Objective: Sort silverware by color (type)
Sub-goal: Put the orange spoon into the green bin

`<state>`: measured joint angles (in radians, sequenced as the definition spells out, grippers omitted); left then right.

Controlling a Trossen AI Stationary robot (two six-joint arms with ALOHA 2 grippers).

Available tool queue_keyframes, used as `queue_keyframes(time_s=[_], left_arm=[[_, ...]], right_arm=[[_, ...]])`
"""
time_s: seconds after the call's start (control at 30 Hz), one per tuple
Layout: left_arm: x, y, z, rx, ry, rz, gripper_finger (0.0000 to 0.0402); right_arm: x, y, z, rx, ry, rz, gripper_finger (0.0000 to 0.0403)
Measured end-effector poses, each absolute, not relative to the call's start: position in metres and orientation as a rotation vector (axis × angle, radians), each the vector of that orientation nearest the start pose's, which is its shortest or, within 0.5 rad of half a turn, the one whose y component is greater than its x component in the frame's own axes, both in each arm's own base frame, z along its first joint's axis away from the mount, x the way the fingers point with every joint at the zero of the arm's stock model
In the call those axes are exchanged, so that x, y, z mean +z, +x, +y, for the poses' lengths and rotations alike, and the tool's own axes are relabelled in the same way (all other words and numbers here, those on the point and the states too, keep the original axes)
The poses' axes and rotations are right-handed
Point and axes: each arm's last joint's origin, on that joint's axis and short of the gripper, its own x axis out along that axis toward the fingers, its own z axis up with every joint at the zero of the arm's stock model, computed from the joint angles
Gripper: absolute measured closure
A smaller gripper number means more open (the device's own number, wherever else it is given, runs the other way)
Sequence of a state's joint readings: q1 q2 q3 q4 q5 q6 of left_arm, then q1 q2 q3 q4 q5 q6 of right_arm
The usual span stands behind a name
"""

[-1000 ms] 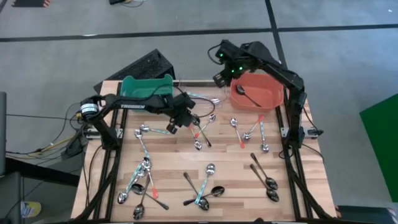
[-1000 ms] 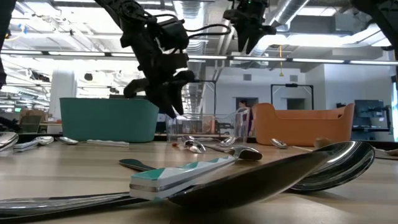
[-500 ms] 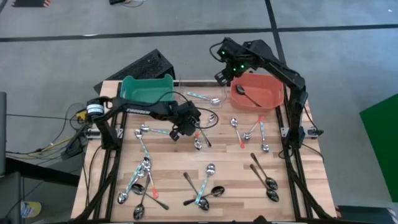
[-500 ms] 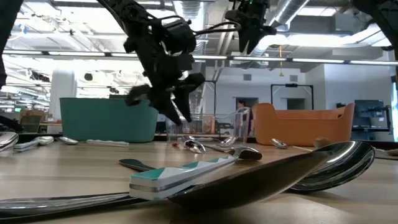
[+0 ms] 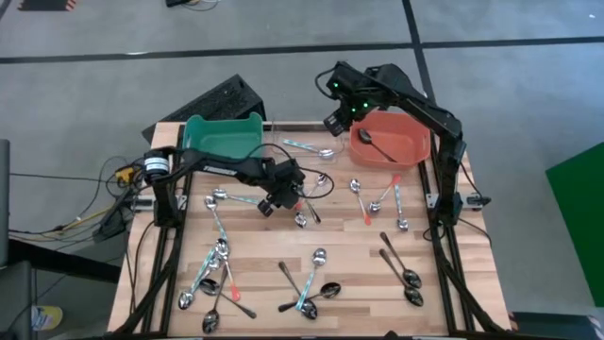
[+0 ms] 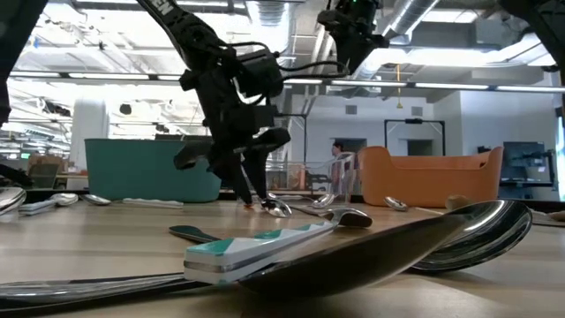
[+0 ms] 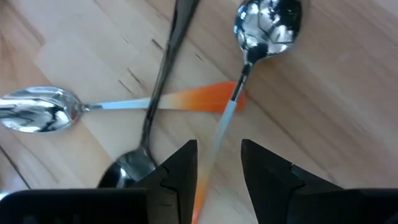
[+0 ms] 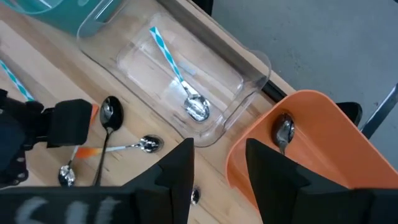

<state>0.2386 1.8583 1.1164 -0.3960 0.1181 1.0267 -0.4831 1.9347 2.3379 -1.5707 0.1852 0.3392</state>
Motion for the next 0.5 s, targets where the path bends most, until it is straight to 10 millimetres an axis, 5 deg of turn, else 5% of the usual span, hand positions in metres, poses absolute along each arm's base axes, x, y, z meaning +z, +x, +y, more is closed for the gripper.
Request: queue_keyframes(time_s=[0.5], left_arm=[[0.131, 0.352, 0.082, -0.502, 0.676, 1.063, 0.0292]], right_arm=[[0.413, 0.311, -0.169, -0.782, 0.458, 1.071, 0.0237]])
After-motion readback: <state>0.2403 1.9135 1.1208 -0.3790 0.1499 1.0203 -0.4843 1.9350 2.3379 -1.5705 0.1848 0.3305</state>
